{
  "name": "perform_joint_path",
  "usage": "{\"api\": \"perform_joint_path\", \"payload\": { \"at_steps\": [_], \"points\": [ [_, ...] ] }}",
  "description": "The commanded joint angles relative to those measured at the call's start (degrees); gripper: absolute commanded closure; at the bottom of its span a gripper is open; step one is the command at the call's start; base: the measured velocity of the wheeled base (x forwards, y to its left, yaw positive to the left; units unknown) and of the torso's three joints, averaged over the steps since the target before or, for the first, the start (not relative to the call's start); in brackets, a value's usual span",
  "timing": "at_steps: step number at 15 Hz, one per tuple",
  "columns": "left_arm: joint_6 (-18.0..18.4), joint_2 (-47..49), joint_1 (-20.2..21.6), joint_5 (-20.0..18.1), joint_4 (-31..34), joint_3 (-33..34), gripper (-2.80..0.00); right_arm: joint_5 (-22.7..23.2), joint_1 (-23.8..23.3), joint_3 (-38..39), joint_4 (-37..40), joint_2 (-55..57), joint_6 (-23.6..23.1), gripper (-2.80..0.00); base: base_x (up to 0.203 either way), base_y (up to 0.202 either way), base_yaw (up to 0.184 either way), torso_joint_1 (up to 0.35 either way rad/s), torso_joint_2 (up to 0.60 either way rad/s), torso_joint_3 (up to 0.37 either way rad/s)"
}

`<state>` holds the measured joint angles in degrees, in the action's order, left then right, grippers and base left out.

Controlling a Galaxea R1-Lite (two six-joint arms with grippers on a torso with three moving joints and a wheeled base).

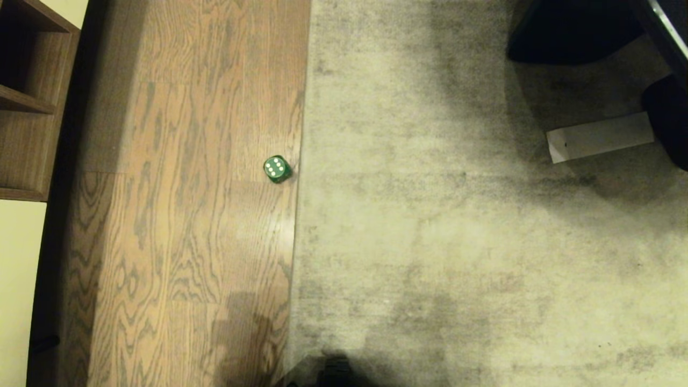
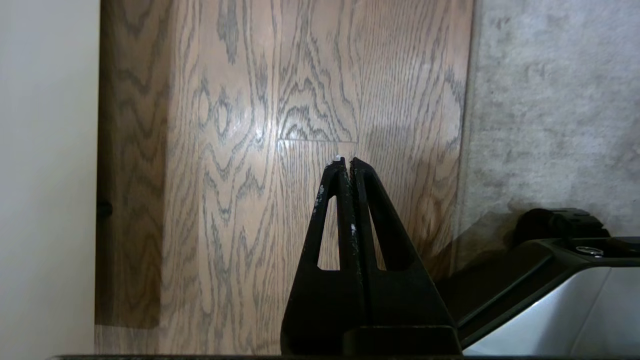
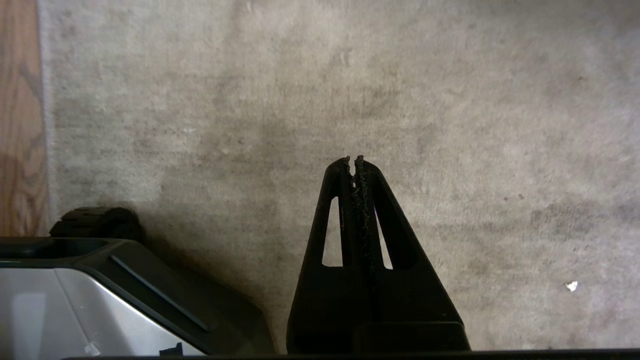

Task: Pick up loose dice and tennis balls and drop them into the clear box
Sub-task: Pick up toys out of the box

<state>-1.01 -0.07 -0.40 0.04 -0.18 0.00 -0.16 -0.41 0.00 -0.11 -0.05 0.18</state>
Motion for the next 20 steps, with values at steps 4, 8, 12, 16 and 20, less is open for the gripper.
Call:
{"api": "perform_joint_path", "payload": {
  "at_steps": [4, 8, 12, 16, 20],
  "points": [
    [0.0, 0.0, 0.0, 0.0, 0.0, 0.0, 0.00, 0.0, 0.0, 0.0, -0.1, 0.0, 0.0, 0.00, 0.000, 0.000, 0.000, 0.003, 0.00, -0.194],
    [0.0, 0.0, 0.0, 0.0, 0.0, 0.0, 0.00, 0.0, 0.0, 0.0, 0.0, 0.0, 0.0, 0.00, 0.000, 0.000, 0.000, 0.002, 0.01, -0.195],
    [0.0, 0.0, 0.0, 0.0, 0.0, 0.0, 0.00, 0.0, 0.0, 0.0, 0.0, 0.0, 0.0, 0.00, 0.000, 0.000, 0.000, 0.002, 0.00, -0.195],
    [0.6, 0.1, 0.1, 0.0, 0.1, 0.0, 0.00, 0.0, 0.0, 0.0, 0.0, 0.0, 0.0, 0.00, 0.000, 0.000, 0.000, 0.002, 0.00, -0.066],
    [1.9, 1.0, 0.0, -0.5, 1.5, -6.1, 0.00, 0.0, 0.0, 0.0, 0.0, 0.0, 0.0, 0.00, 0.000, 0.000, 0.000, 0.000, 0.00, -0.026]
  ]
}}
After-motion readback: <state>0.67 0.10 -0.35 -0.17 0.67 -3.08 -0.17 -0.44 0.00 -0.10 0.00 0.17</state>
